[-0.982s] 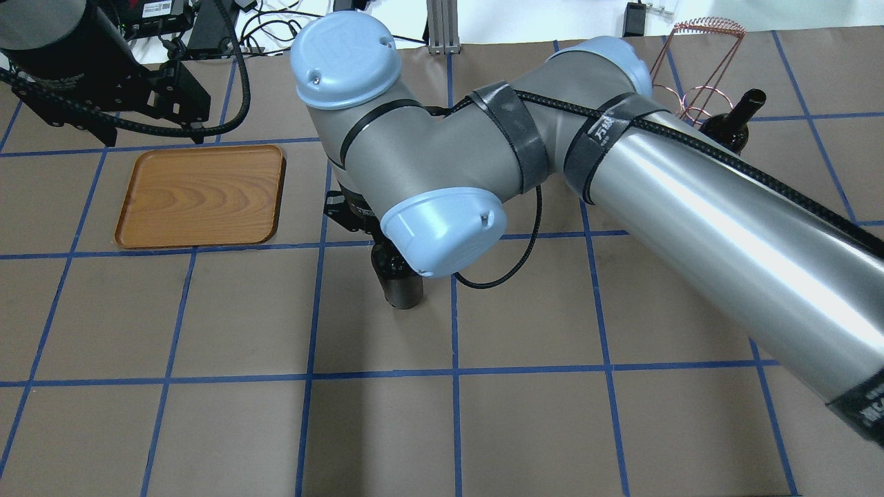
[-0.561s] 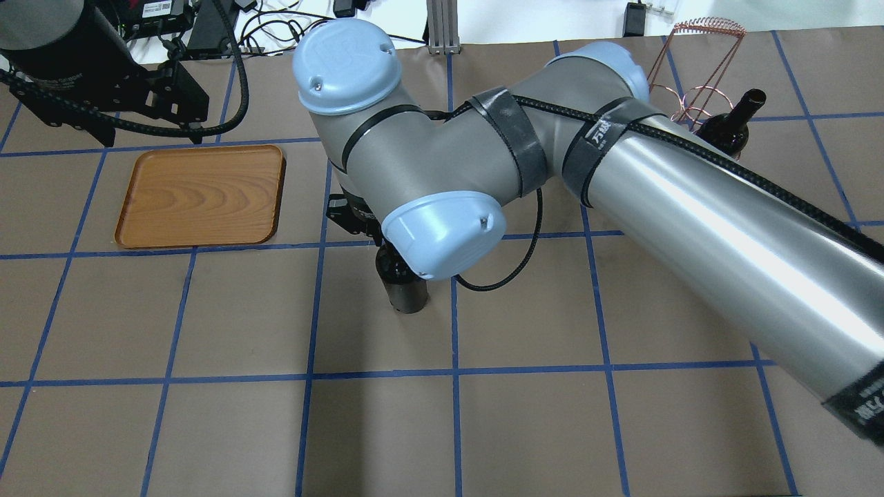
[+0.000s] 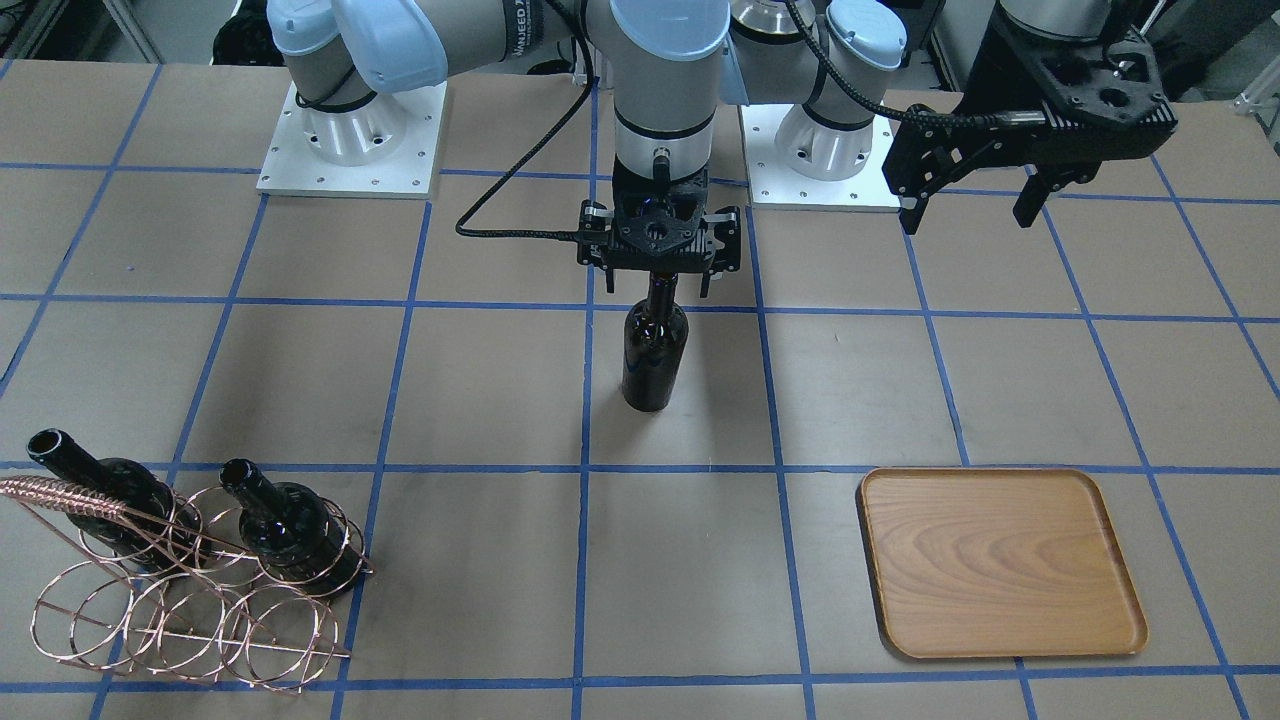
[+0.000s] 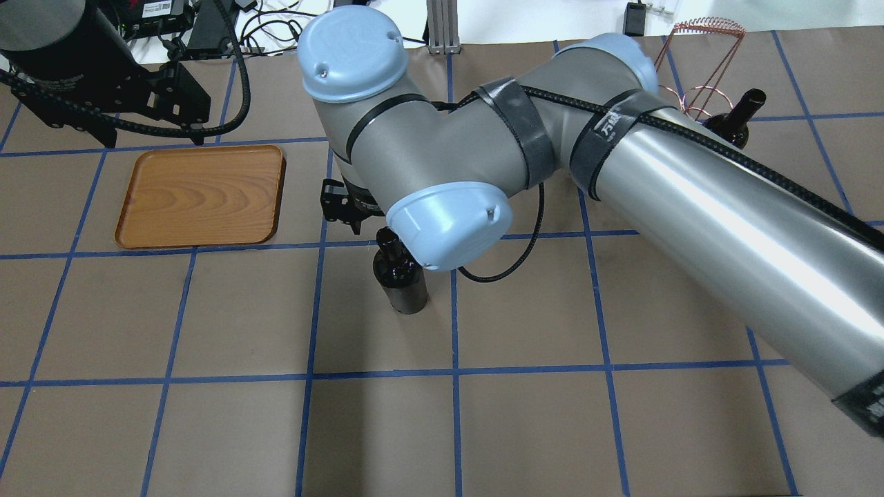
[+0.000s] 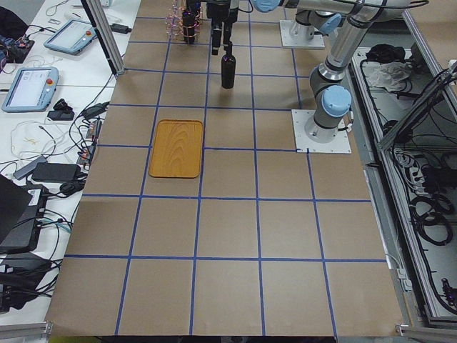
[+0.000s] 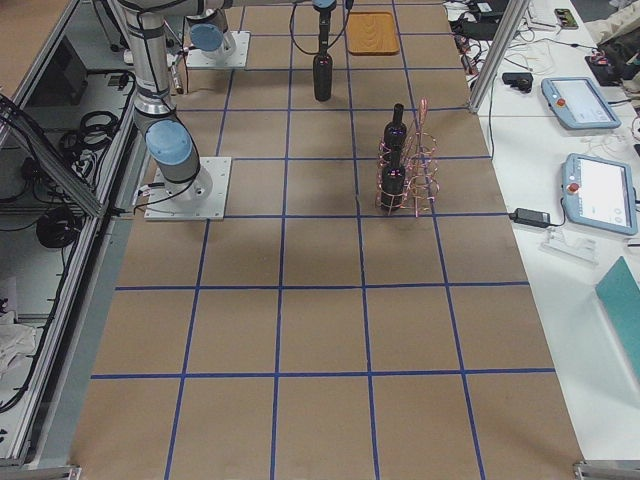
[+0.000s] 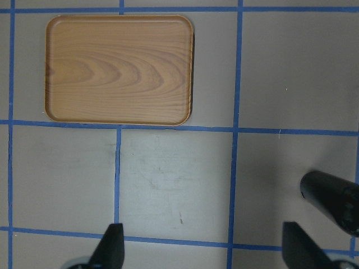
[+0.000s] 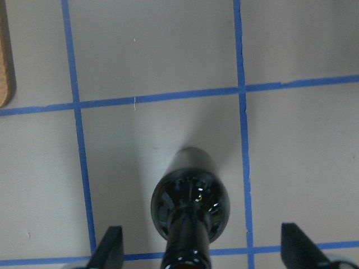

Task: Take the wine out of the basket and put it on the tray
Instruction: 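Release the bottle and raise the right gripper while the left gripper approaches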

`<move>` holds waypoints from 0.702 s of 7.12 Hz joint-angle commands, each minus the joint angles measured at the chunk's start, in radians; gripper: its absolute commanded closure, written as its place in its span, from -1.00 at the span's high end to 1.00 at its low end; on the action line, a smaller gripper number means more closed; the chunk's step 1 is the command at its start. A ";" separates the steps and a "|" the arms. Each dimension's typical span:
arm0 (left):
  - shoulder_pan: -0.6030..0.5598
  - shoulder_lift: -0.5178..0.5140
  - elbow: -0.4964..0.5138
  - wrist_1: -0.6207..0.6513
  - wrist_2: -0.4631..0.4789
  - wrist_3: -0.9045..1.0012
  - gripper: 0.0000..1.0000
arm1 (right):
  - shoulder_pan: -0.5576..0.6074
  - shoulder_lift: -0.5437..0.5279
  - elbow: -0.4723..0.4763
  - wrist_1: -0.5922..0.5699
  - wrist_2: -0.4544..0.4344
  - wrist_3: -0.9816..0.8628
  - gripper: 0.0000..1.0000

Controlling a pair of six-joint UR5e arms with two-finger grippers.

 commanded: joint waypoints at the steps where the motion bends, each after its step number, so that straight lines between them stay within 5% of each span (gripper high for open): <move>1: -0.008 -0.006 -0.005 -0.006 -0.008 -0.023 1.00 | -0.153 -0.058 -0.023 0.060 -0.003 -0.211 1.00; 3: -0.040 -0.035 0.000 0.009 -0.011 -0.074 1.00 | -0.384 -0.161 -0.019 0.227 -0.003 -0.574 1.00; 5: -0.205 -0.081 -0.005 0.039 -0.012 -0.186 1.00 | -0.480 -0.240 -0.004 0.267 -0.011 -0.672 1.00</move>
